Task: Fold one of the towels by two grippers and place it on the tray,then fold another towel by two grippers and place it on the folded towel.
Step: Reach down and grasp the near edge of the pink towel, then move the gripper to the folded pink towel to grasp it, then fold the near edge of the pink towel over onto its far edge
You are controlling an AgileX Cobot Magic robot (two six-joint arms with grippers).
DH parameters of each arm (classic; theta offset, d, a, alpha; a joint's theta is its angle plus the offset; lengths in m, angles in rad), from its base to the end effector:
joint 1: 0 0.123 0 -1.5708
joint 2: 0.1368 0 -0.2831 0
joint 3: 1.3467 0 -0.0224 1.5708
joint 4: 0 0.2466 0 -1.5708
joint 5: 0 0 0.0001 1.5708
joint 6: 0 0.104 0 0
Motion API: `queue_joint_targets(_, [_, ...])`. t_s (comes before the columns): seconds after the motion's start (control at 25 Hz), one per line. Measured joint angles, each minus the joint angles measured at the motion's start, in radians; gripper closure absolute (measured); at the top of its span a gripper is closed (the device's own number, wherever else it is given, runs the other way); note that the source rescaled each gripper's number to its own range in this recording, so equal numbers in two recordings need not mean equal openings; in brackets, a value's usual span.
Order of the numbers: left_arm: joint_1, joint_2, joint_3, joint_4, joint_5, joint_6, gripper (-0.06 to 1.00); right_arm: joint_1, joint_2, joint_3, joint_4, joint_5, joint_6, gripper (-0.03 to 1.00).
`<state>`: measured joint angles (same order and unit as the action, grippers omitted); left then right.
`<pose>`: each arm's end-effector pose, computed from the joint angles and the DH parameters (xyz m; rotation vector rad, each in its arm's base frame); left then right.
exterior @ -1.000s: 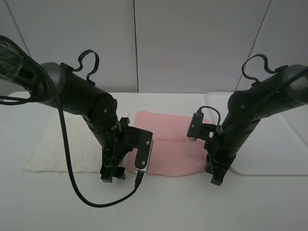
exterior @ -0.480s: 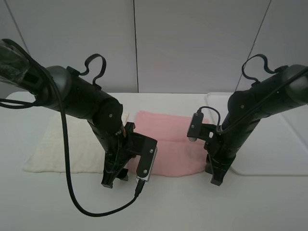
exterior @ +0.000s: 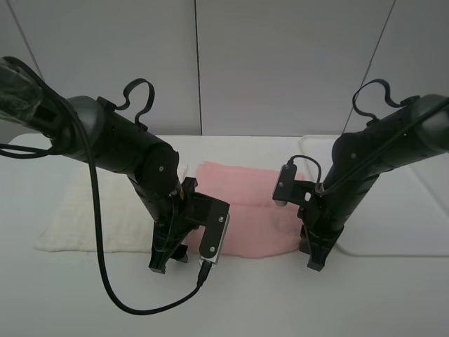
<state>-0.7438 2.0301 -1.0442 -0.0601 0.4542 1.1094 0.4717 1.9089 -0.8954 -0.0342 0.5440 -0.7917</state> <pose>0.2575 -0.2407 0.0768 2.2903 1.8136 0.0117 0.2733 0.1374 0.0876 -1.8327 2.4315 -0.0532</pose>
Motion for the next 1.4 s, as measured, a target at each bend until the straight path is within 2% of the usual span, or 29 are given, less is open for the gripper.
queue_joint_targets(0.6, [0.000,0.000,0.000,-0.005,-0.003,-0.003,0.19,0.000,0.000,-0.002,0.006,0.005,0.000,0.96])
queue_joint_targets(0.8, [0.000,0.003,-0.004,-0.041,-0.010,-0.009,0.19,0.000,0.000,-0.002,0.006,0.005,0.000,0.96])
queue_joint_targets(0.88, [0.000,0.013,-0.026,-0.064,0.022,-0.006,0.19,0.000,0.000,-0.002,0.006,0.005,0.000,0.96])
queue_joint_targets(1.12, [0.001,0.082,-0.164,-0.103,0.237,0.020,0.19,0.000,0.000,-0.002,0.007,0.006,0.000,0.96])
queue_joint_targets(1.4, [0.003,0.114,-0.213,-0.100,0.286,0.021,0.19,0.000,0.000,-0.002,0.011,0.009,0.000,0.96])
